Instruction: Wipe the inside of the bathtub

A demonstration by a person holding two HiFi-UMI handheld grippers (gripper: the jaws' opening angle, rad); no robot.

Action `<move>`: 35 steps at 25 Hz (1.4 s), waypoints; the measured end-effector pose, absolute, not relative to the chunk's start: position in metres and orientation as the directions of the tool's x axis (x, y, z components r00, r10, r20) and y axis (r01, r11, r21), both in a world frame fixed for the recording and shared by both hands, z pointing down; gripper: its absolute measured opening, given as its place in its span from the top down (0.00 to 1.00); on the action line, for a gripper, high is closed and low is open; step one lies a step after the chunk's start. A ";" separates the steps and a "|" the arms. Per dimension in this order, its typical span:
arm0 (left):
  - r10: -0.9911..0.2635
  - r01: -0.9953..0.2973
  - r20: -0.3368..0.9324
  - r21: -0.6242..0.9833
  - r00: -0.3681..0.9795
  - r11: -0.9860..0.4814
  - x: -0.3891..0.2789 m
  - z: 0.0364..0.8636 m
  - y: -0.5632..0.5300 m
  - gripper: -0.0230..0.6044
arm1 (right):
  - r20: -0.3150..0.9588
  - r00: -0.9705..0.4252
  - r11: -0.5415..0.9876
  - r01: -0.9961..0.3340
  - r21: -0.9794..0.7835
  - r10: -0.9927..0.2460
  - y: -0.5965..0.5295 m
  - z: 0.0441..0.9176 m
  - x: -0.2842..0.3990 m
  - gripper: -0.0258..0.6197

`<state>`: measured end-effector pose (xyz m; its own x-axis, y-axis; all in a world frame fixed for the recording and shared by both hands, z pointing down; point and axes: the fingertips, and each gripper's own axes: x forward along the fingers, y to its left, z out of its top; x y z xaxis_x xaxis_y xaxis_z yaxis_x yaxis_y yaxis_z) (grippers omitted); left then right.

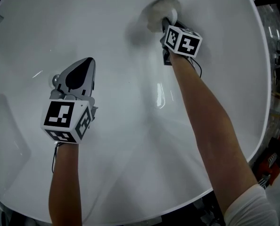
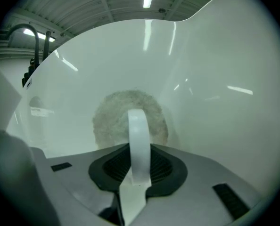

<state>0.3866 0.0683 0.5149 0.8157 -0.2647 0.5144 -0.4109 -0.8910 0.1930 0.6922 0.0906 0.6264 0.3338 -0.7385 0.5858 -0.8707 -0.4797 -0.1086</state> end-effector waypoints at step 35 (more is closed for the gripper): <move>-0.349 -0.515 0.516 0.220 0.782 -0.828 0.209 0.536 -0.054 0.96 | 0.644 0.205 -0.427 -0.880 -0.208 -0.737 -0.033 0.672 0.492 0.83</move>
<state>0.2087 -0.0543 0.5359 0.7820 -0.3489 0.5165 -0.5150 -0.8285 0.2201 0.4916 -0.0326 0.6716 0.2054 -0.7372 0.6437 -0.8803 -0.4266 -0.2077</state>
